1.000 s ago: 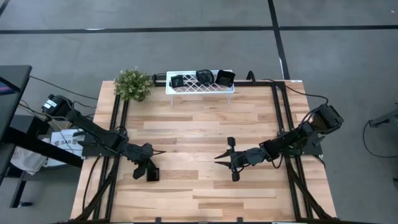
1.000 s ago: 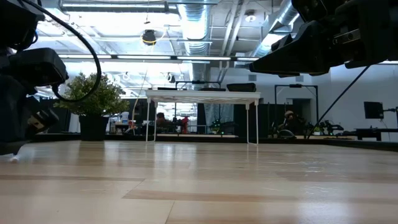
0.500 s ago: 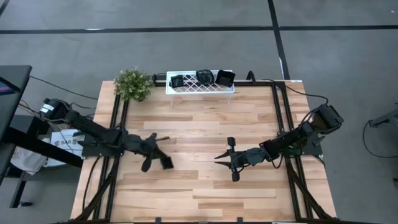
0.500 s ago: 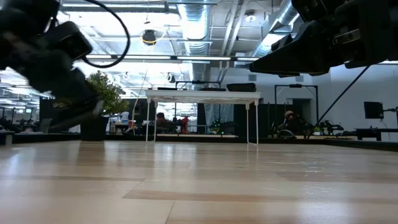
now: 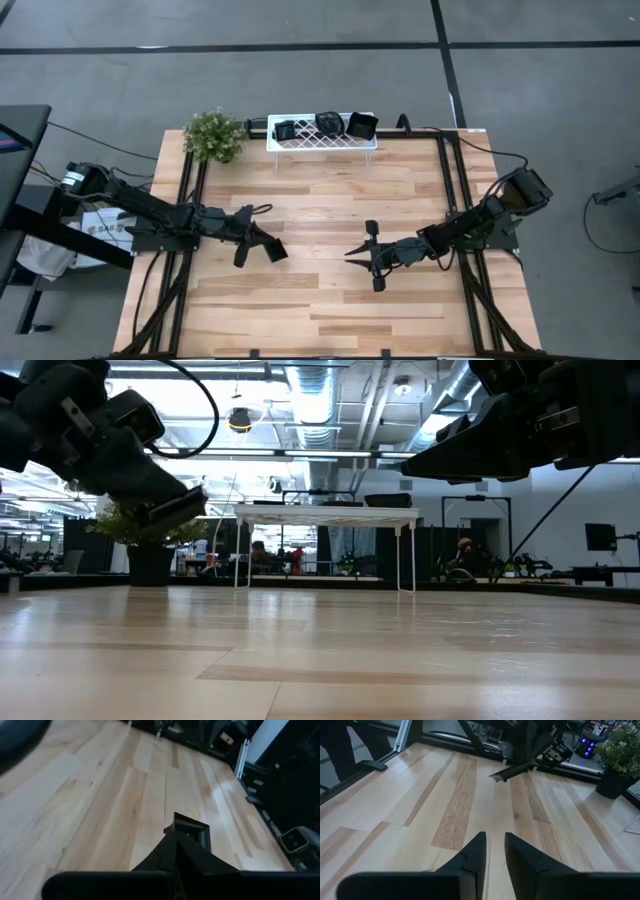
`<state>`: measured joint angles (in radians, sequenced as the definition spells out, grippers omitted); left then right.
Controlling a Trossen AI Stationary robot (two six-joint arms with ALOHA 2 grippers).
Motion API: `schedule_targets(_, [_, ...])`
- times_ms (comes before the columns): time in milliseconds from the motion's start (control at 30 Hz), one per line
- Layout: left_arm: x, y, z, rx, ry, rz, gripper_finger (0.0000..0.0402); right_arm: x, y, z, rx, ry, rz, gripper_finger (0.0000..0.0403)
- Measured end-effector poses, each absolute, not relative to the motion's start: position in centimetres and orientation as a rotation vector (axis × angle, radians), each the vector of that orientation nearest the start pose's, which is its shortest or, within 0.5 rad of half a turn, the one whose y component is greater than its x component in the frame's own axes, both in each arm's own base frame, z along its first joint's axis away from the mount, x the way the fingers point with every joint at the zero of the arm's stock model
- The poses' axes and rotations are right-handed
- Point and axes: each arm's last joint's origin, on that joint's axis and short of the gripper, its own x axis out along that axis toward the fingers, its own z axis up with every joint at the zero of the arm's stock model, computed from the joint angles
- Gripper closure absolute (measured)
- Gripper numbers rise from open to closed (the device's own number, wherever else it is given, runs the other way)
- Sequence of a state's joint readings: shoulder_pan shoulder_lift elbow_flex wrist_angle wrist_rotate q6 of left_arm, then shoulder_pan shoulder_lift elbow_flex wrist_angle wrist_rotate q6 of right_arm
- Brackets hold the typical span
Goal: Pick & Place Mini shaped plates
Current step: Stack the black square plate on top of the black square plate on the shelf
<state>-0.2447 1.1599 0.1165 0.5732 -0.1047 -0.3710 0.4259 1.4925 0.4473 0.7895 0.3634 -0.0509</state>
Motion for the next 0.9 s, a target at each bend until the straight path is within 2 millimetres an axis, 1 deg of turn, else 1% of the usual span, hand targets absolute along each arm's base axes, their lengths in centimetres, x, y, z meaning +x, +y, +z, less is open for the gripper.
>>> schedule_targets(233, [17.4,-3.7,12.5,-0.301,0.404,0.044,0.0394,24.7,9.8,16.1,-0.157,0.235,0.06,0.0338])
schedule_targets(433, [17.4,-3.7,12.6,-0.304,0.396,0.045,0.0394,25.1,8.9,16.1,-0.231,0.233,0.03,0.0338])
schedule_targets(567, [17.5,-3.7,12.8,-0.304,0.377,0.049,0.0394,25.5,7.8,16.2,-0.281,0.236,-0.007,0.0338])
schedule_targets(733, [17.6,-3.6,13.1,-0.287,0.335,0.074,0.0394,26.0,5.9,16.3,-0.338,0.237,-0.074,0.0338])
schedule_targets(900, [17.7,-2.9,13.3,-0.273,0.288,0.202,0.0394,26.6,3.6,17.0,-0.379,0.184,-0.163,0.0338])
